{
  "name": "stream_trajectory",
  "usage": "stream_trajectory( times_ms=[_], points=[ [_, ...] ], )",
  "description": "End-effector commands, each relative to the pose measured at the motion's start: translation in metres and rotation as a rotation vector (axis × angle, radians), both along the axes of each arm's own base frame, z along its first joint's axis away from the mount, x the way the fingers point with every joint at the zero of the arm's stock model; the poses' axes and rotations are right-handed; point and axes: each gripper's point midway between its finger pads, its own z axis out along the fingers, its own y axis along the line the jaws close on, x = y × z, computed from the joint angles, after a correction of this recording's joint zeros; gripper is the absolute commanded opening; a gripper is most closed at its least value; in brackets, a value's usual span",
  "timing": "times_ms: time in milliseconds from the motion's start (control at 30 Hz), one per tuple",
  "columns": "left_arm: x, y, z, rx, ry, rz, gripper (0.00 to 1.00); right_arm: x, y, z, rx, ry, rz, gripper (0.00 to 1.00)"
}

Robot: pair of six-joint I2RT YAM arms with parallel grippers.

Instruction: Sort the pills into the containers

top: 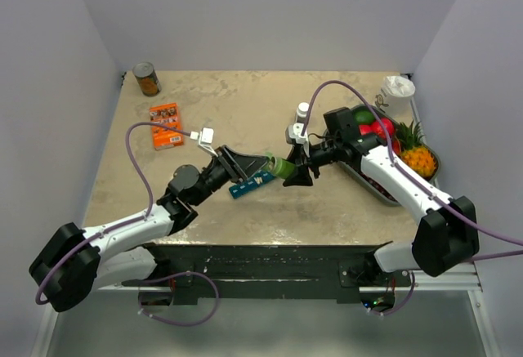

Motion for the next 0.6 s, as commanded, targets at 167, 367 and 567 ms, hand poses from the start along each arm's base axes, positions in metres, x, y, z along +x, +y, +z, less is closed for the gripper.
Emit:
stream_trajectory(
  times_ms=[167, 367, 567],
  points=[
    [0.012, -0.006, 0.025, 0.092, -0.082, 0.028, 0.00, 0.012, 0.011, 0.006, 0.008, -0.028, -0.054, 0.00],
    [0.011, -0.017, 0.023, 0.165, -0.111, 0.009, 0.00, 0.015, 0.013, 0.006, 0.004, -0.011, -0.083, 0.00],
    [0.007, -0.023, 0.022, 0.210, -0.152, 0.009, 0.00, 0.018, 0.017, 0.008, 0.022, 0.032, -0.116, 0.00]
  ],
)
